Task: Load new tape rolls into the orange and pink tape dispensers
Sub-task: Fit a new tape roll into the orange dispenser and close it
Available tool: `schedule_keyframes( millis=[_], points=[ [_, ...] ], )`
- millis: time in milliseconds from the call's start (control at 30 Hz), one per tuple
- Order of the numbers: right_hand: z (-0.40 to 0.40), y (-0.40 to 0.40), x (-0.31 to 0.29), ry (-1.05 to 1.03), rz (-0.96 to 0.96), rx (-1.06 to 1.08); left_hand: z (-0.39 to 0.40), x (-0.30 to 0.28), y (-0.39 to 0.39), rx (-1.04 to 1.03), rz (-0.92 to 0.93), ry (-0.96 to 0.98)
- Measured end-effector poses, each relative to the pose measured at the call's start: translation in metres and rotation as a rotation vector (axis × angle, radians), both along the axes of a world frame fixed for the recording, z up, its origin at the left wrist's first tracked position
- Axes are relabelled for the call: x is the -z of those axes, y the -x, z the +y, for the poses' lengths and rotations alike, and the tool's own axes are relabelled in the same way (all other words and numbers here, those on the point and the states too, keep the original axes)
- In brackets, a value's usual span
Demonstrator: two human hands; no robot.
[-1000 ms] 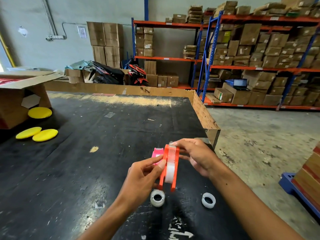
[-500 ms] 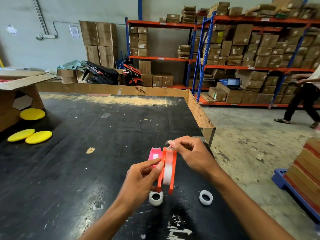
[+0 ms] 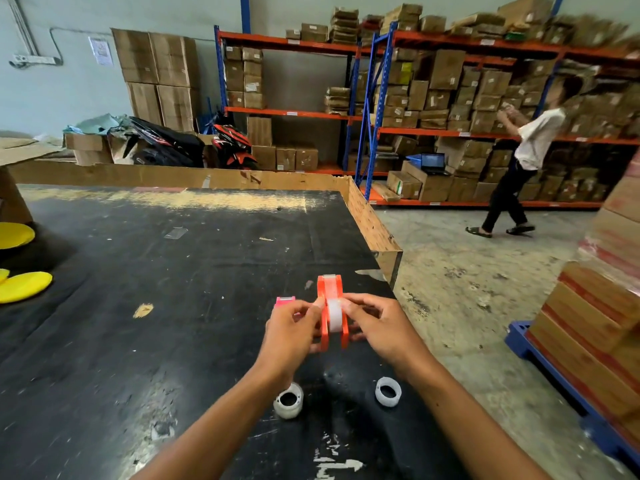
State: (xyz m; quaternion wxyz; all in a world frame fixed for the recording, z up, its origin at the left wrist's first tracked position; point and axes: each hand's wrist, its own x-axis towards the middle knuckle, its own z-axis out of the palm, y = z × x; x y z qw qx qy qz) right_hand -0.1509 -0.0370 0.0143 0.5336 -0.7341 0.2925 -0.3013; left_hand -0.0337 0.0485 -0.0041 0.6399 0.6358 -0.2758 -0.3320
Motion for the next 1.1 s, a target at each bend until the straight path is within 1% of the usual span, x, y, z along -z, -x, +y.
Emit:
schedule_keyframes(
  millis=[67, 133, 333, 433, 633, 833, 1000, 1033, 1100],
  points=[
    [-0.009, -0.004, 0.005, -0.044, -0.004, 0.034, -0.011, 0.003, 0.001, 0.035, -0.027, -0.025],
    [-0.018, -0.010, 0.010, -0.064, 0.022, 0.062, -0.022, 0.009, 0.000, 0.034, -0.116, -0.063],
    [-0.052, -0.036, 0.034, -0.079, 0.183, 0.146, -0.055, 0.023, -0.012, -0.066, -0.258, -0.176],
    [-0.064, -0.046, 0.043, -0.119, 0.236, 0.163, -0.064, 0.028, -0.011, -0.053, -0.339, -0.254],
    [-0.070, -0.050, 0.060, -0.161, 0.307, 0.141, -0.068, 0.040, -0.006, 0.030, -0.412, -0.388],
    [-0.067, -0.049, 0.061, -0.167, 0.319, 0.137, -0.065, 0.042, -0.008, 0.045, -0.407, -0.393],
    [-0.070, -0.049, 0.061, -0.112, 0.312, 0.108, -0.051, 0.035, -0.012, 0.074, -0.438, -0.330],
    [-0.070, -0.049, 0.059, -0.075, 0.300, 0.123, -0.045, 0.030, -0.015, 0.062, -0.415, -0.296],
    [-0.066, -0.050, 0.054, 0.071, 0.258, 0.209, -0.034, 0.021, -0.025, -0.020, -0.378, -0.227]
  ],
)
